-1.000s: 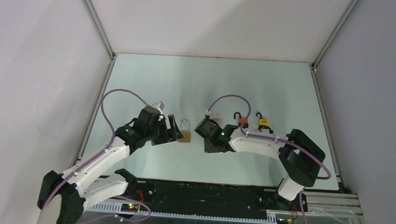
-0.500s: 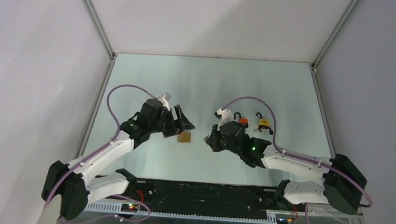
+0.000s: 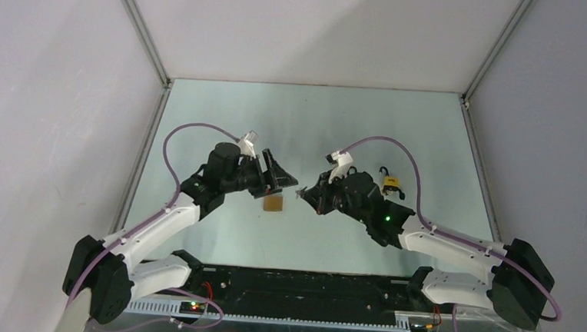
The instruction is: Unlock with the key
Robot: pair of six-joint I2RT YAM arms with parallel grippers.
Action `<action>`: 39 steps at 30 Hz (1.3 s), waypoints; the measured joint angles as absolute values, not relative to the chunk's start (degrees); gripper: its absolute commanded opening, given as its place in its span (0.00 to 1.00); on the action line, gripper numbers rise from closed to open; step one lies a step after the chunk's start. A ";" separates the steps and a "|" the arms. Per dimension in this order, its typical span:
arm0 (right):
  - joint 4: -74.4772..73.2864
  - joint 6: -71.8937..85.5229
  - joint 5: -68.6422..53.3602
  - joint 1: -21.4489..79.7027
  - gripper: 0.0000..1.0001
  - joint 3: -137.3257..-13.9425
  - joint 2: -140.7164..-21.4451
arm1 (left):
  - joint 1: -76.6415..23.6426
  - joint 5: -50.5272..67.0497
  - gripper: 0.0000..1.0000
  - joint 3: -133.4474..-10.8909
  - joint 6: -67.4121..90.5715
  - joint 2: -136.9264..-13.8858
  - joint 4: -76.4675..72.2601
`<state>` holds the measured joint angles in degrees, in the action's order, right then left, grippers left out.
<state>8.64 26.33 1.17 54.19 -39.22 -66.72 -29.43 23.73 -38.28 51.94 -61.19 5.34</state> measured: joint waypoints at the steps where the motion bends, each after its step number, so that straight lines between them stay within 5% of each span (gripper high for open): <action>1: 8.86 26.11 0.89 54.04 0.00 -39.22 -66.61 | -29.47 24.10 0.79 -38.28 52.53 -61.45 5.13; 14: 10.33 25.19 -4.91 51.29 0.00 -39.22 -66.13 | -32.42 24.64 0.70 -41.85 52.01 -61.69 3.92; 23: 11.66 25.34 -9.52 50.09 0.00 -39.22 -65.91 | -33.91 23.07 0.55 -44.16 42.28 -60.69 4.67; 39: 12.16 28.32 -10.15 48.03 0.00 -39.22 -59.42 | -34.02 17.74 0.78 -41.04 44.47 -51.20 5.21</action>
